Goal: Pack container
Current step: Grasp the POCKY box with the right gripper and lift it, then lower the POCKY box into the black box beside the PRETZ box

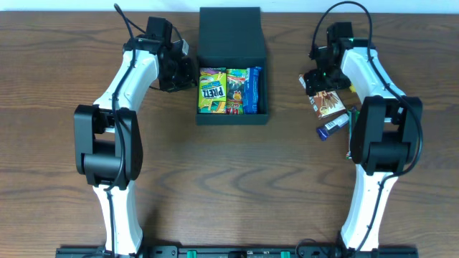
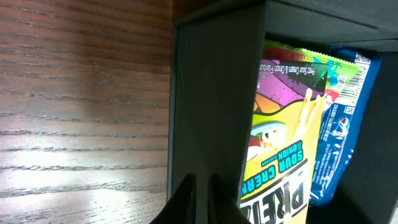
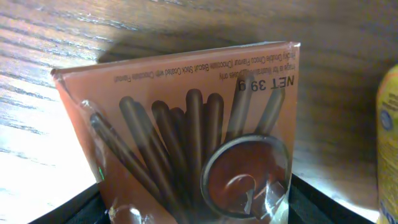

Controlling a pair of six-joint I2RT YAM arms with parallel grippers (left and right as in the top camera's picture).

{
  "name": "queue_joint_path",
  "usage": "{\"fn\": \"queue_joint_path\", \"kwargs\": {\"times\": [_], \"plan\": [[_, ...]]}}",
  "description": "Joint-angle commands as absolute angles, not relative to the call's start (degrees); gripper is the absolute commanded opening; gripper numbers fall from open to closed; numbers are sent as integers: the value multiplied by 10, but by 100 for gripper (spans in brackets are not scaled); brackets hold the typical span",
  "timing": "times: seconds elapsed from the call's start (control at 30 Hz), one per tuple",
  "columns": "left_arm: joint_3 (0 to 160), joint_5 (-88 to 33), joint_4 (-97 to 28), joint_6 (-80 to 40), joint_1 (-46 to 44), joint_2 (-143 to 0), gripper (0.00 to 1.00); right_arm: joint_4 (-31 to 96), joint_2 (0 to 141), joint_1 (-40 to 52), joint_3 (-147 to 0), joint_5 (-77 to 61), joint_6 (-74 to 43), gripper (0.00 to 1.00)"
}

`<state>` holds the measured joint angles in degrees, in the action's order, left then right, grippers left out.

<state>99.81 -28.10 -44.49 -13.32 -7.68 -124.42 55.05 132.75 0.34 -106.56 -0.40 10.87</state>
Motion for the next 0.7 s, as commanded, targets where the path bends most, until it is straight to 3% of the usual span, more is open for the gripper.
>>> {"fn": "queue_joint_path", "kwargs": {"times": [0.0,0.4,0.67], "plan": [[994,-275,-452,-133,-59,-1253,9,567,1334,11,-1121,-1,68,73],[994,-276,-502,-115,8,-1252,10,714,1334,96,-1351,0,35,69],[994,-277,-519,-98,16,-1252,10,761,1334,188,-1385,-1,-152,67]]}}
